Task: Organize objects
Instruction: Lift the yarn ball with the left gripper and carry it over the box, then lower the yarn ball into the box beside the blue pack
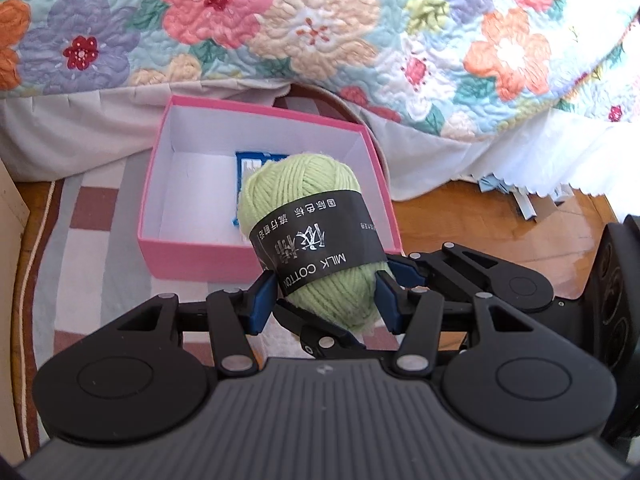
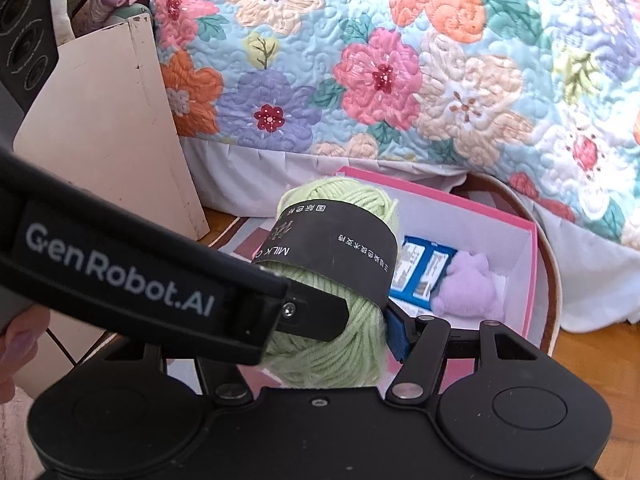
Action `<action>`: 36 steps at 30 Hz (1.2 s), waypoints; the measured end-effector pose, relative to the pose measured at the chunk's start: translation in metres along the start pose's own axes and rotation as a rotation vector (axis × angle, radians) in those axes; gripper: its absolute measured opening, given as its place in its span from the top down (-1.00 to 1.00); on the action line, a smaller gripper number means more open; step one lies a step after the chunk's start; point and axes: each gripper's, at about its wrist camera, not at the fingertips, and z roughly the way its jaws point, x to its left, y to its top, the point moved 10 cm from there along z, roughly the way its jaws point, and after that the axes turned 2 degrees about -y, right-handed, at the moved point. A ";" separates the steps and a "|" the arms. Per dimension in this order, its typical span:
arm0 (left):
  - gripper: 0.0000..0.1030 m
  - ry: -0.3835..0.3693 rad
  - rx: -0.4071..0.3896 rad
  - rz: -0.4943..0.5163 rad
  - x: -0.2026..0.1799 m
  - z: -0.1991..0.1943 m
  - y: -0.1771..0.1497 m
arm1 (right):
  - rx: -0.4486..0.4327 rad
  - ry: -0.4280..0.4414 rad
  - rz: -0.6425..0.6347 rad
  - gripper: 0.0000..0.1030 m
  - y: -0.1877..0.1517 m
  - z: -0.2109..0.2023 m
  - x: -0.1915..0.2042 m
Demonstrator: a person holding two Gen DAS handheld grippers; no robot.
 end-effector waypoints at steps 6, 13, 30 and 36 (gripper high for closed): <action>0.00 0.024 -0.011 -0.021 0.017 0.008 0.021 | 0.011 0.009 -0.036 -0.31 0.020 0.021 0.002; 0.00 -0.001 -0.021 -0.037 0.036 0.013 0.046 | 0.002 0.017 -0.044 -0.31 0.043 0.039 0.001; 0.00 0.074 -0.009 -0.044 0.087 0.107 0.076 | 0.110 0.063 0.117 -0.31 0.044 0.144 -0.035; 0.01 0.060 0.009 -0.059 0.096 0.127 0.075 | 0.153 0.088 0.083 -0.35 0.036 0.163 -0.040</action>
